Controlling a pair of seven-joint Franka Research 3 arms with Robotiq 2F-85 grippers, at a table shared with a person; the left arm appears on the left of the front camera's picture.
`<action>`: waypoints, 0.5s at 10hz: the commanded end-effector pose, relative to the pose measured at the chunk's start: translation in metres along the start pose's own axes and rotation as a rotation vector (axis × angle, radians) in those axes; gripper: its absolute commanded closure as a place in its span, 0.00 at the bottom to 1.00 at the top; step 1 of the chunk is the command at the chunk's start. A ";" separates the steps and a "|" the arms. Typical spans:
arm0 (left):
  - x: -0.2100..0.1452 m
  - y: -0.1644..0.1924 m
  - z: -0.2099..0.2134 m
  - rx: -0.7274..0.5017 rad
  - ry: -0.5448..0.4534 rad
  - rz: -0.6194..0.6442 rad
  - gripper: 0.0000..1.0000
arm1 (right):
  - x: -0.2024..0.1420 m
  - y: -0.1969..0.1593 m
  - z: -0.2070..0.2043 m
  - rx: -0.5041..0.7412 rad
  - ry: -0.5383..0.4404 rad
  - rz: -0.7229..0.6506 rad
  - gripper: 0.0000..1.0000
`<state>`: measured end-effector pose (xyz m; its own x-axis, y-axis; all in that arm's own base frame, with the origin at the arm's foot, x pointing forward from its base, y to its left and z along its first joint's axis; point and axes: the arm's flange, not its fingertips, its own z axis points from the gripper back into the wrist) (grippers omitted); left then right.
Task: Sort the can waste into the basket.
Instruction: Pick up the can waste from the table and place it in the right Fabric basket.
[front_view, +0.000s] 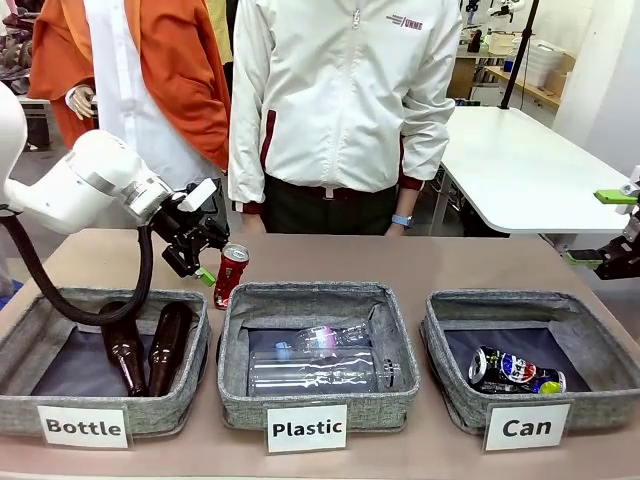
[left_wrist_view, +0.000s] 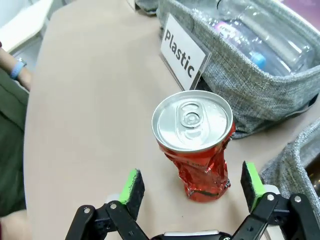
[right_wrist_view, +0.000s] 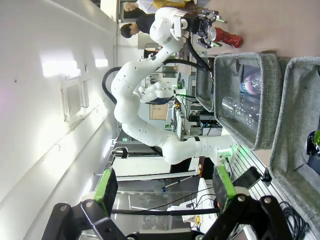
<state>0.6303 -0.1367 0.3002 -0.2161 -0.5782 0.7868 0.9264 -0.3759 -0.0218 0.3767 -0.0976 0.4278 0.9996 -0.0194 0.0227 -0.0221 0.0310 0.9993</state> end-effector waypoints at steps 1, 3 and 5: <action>0.001 0.009 -0.002 -0.017 -0.057 0.010 0.00 | -0.002 0.002 0.003 -0.002 0.012 0.022 0.00; 0.002 0.011 -0.007 -0.019 -0.068 0.013 0.00 | -0.002 0.002 0.003 -0.002 0.012 0.022 0.00; 0.002 0.012 -0.012 -0.030 -0.070 0.012 0.00 | -0.002 0.002 0.003 -0.002 0.012 0.022 0.00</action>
<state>0.6324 -0.1491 0.2924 -0.2000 -0.5483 0.8120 0.9199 -0.3904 -0.0371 0.3767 -0.0976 0.4278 0.9996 -0.0194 0.0228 -0.0222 0.0310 0.9993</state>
